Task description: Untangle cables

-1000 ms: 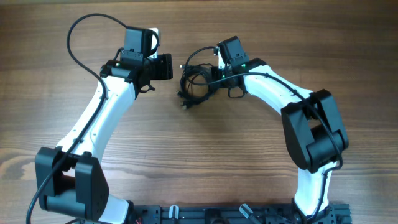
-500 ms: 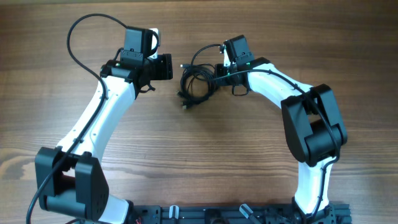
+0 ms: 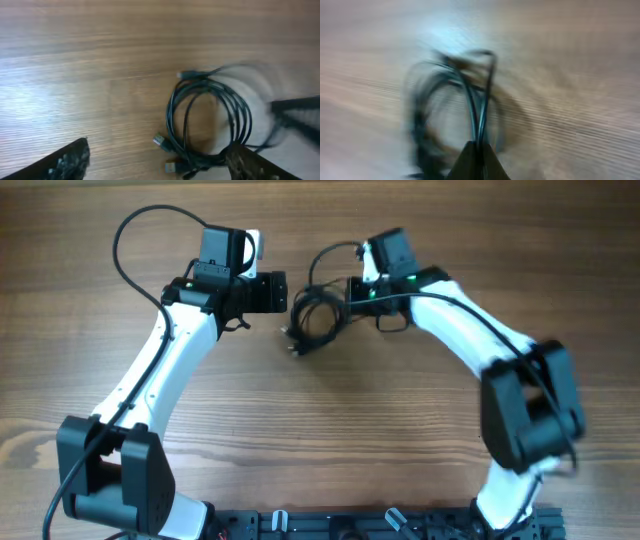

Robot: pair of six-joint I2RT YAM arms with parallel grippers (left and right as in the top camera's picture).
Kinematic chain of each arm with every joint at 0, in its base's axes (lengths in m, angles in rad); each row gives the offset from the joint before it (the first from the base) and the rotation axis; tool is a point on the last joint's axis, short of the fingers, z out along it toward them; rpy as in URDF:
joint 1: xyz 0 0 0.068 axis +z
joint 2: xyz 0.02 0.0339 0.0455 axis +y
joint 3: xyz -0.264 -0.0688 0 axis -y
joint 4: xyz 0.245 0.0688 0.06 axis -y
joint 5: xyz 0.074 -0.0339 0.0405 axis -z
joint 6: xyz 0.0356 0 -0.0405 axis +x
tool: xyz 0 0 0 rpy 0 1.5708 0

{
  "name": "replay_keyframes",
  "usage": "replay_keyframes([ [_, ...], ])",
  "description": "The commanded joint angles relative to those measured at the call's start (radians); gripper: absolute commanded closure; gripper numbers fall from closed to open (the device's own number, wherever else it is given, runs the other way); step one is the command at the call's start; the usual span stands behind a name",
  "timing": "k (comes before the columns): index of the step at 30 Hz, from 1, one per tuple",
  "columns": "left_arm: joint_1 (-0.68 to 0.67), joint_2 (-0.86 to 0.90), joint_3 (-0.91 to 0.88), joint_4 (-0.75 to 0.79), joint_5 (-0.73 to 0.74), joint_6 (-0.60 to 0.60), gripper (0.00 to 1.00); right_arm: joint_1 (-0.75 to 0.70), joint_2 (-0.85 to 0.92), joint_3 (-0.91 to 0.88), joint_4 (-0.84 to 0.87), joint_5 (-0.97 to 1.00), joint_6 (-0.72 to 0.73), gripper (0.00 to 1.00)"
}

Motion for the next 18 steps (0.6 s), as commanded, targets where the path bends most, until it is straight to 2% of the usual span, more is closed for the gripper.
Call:
replay_keyframes([
  [1, -0.005, 0.032, -0.068, 0.061, 0.213, 0.079, 0.00, -0.002, -0.199, 0.003, -0.064, 0.054, -0.014, 0.96],
  [4, -0.011, 0.088, -0.113, 0.142, 0.296, 0.079, 0.00, -0.002, -0.255, 0.003, -0.114, 0.053, -0.013, 0.96],
  [9, -0.039, 0.253, -0.129, 0.279, 0.541, 0.080, 0.00, -0.002, -0.283, 0.003, -0.133, 0.045, -0.011, 0.96],
  [12, -0.083, 0.311, -0.129, 0.319, 0.655, 0.157, 0.00, -0.002, -0.283, 0.003, -0.132, 0.047, -0.011, 0.96],
  [15, -0.132, 0.311, -0.129, 0.311, 0.715, 0.259, 0.01, -0.002, -0.283, 0.003, -0.131, 0.077, -0.006, 0.96],
  [18, -0.149, 0.311, -0.129, 0.311, 0.718, 0.259, 0.07, -0.005, -0.283, 0.003, -0.126, 0.077, -0.003, 0.96],
])
